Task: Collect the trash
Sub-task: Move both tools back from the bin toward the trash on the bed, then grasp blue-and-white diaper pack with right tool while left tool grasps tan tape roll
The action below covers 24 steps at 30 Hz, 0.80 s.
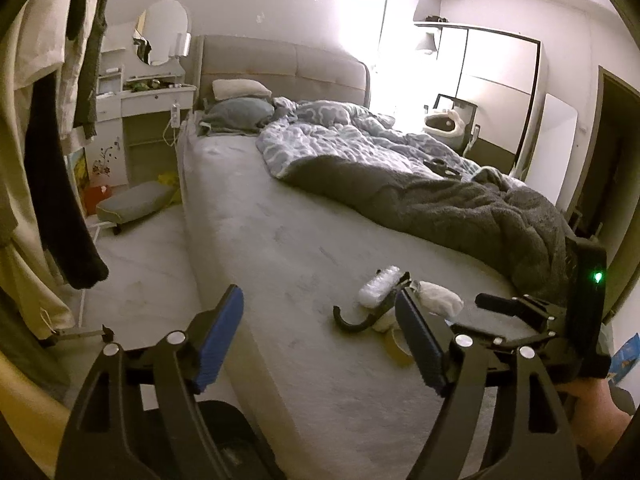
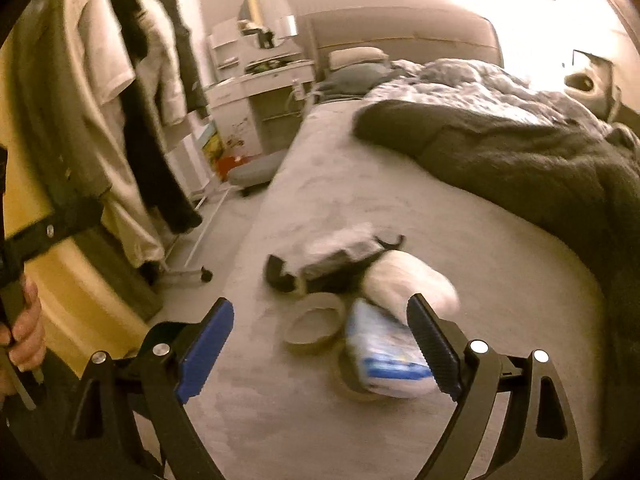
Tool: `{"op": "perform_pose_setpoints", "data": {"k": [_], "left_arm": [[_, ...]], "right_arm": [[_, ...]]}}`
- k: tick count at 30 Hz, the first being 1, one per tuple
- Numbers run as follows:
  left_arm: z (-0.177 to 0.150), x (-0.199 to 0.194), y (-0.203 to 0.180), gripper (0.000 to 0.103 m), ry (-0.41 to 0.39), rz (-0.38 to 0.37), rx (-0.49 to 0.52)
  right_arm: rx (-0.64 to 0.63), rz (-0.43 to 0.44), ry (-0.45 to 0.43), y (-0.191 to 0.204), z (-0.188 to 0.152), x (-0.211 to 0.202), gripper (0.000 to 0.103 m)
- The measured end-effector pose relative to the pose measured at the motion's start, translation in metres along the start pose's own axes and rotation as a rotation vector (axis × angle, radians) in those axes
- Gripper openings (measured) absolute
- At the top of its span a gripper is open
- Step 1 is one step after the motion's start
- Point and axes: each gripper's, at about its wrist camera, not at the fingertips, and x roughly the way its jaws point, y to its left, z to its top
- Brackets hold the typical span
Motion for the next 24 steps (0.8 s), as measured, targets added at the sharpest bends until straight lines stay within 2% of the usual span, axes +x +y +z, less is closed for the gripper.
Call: {"op": "perform_pose_setpoints", "data": {"k": [5, 11, 17, 19, 20, 21, 22, 24], "left_arm": [[-0.008, 0.018, -0.006, 0.083, 0.050, -0.025, 0.000], [-0.019, 0.040, -0.021, 0.086, 0.105, -0.064, 0.036], [-0.038, 0.070, -0.030, 0.086, 0.198, -0.090, 0.042], [-0.041, 0.077, -0.035, 0.086, 0.215, -0.102, 0.052], [-0.043, 0.080, -0.037, 0.086, 0.223, -0.111, 0.057], [-0.046, 0.084, -0.040, 0.085, 0.235, -0.124, 0.063], [-0.048, 0.086, -0.042, 0.084, 0.243, -0.130, 0.066], [-0.052, 0.091, -0.045, 0.079, 0.257, -0.143, 0.069]], "right_arm": [[0.136, 0.007, 0.014, -0.037, -0.013, 0.007, 0.091], [0.284, 0.061, 0.018, -0.072, -0.026, 0.012, 0.091], [0.345, 0.156, 0.052, -0.079, -0.032, 0.028, 0.091], [0.332, 0.163, 0.067, -0.074, -0.030, 0.032, 0.091], [0.316, 0.151, 0.081, -0.071, -0.031, 0.034, 0.090], [0.299, 0.136, 0.100, -0.069, -0.031, 0.038, 0.077], [0.294, 0.133, 0.109, -0.068, -0.031, 0.039, 0.072], [0.293, 0.122, 0.121, -0.069, -0.032, 0.041, 0.066]]}}
